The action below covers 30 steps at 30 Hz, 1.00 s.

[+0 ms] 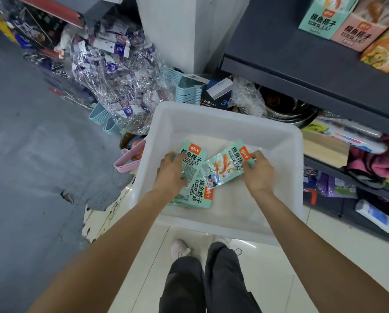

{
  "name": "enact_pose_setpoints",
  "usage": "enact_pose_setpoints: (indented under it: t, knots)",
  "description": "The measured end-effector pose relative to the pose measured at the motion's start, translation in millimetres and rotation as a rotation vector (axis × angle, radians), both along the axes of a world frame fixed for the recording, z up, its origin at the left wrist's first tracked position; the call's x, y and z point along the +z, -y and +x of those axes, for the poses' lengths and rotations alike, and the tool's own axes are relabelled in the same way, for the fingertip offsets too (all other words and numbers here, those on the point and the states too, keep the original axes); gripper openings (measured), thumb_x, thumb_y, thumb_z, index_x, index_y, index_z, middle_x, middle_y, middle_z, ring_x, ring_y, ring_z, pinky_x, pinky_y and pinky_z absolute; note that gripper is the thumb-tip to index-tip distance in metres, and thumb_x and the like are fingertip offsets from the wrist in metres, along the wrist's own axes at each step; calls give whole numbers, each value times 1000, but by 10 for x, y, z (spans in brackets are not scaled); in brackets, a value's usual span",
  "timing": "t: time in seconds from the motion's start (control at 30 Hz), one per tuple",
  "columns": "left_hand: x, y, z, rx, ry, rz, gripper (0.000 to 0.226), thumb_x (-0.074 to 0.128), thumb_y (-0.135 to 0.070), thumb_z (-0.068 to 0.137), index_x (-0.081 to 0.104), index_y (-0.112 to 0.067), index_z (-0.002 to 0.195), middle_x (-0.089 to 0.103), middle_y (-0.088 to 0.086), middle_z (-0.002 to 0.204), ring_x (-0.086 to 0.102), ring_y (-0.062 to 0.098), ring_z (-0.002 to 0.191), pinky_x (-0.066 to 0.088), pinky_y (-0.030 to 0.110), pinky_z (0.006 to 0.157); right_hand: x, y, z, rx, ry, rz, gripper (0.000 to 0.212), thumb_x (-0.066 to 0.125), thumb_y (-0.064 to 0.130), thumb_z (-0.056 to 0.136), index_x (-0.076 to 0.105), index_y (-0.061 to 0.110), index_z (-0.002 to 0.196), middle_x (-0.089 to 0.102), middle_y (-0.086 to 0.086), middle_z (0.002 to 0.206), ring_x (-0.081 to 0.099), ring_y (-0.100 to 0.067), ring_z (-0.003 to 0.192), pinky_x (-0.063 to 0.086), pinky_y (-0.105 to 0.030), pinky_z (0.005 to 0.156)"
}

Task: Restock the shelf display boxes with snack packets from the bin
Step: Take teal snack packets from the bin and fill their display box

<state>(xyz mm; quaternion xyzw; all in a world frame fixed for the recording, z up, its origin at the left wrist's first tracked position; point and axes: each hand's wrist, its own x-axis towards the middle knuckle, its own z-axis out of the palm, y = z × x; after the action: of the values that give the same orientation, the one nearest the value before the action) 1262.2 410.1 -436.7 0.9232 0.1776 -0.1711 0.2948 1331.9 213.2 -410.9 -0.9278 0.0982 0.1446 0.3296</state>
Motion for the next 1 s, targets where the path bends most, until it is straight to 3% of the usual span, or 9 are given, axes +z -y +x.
enact_pose_setpoints:
  t: [0.17, 0.23, 0.3, 0.4, 0.57, 0.67, 0.73, 0.87, 1.0]
  knots:
    - [83, 22, 116, 174, 120, -153, 50, 61, 1, 85, 47, -16, 130, 53, 12, 117, 56, 24, 97, 46, 28, 81, 67, 137, 32, -57, -6, 99, 19, 54, 6, 91, 59, 8, 108, 65, -13, 101, 64, -33, 89, 54, -50, 76]
    - [178, 34, 129, 248, 166, -219, 43, 62, -3, 87, 50, -17, 126, 59, 9, 106, 58, 18, 84, 45, 24, 71, 119, 156, 38, -105, -51, 186, 22, 52, 2, 90, 61, 9, 110, 65, -15, 108, 66, -32, 89, 57, -49, 75]
    - [305, 52, 111, 291, 234, -259, 45, 64, -4, 86, 51, -16, 128, 61, 5, 98, 58, 17, 79, 48, 27, 71, 199, 138, 39, -155, -108, 304, 24, 50, 0, 91, 60, 9, 111, 65, -15, 111, 67, -30, 90, 58, -43, 74]
    - [527, 94, 101, 229, 363, -214, 32, 62, -3, 86, 64, -12, 117, 63, 7, 100, 64, 19, 86, 52, 32, 85, 401, 38, 46, -176, -168, 476, 19, 49, -1, 92, 57, 10, 105, 65, -18, 108, 67, -29, 88, 59, -35, 67]
    - [815, 175, 96, 17, 558, -182, 26, 64, -3, 84, 71, -13, 107, 67, 4, 107, 65, 18, 90, 54, 30, 79, 782, -156, 36, -182, -176, 687, 11, 47, 4, 96, 54, 8, 102, 64, -16, 98, 66, -23, 70, 59, -28, 61]
    - [922, 227, 81, -179, 643, -96, 24, 61, -17, 83, 73, -16, 105, 70, 3, 110, 68, 22, 93, 57, 36, 76, 994, -216, 37, -216, -180, 824, 13, 43, 9, 99, 54, 6, 105, 66, -13, 91, 68, -20, 67, 59, -27, 63]
    - [1024, 241, 87, -220, 699, -69, 27, 57, -29, 84, 73, -18, 103, 70, 2, 109, 69, 21, 92, 58, 36, 72, 1148, -243, 37, -205, -158, 843, 16, 41, 12, 100, 54, 6, 106, 67, -11, 89, 68, -17, 66, 59, -26, 63]
    - [1255, 256, 203, -275, 794, -16, 24, 61, -25, 82, 74, -18, 102, 71, 3, 107, 69, 22, 90, 59, 39, 65, 1446, -230, 69, -164, -77, 845, 18, 45, 17, 100, 56, 5, 106, 67, -11, 92, 69, -19, 71, 60, -27, 65]
    - [1550, 274, 389, -308, 787, -12, 24, 63, -20, 85, 72, -18, 108, 67, 2, 116, 65, 23, 100, 57, 41, 73, 1748, -163, 201, -94, 11, 783, 15, 52, 13, 95, 61, 5, 104, 70, -14, 97, 71, -21, 79, 60, -30, 70]
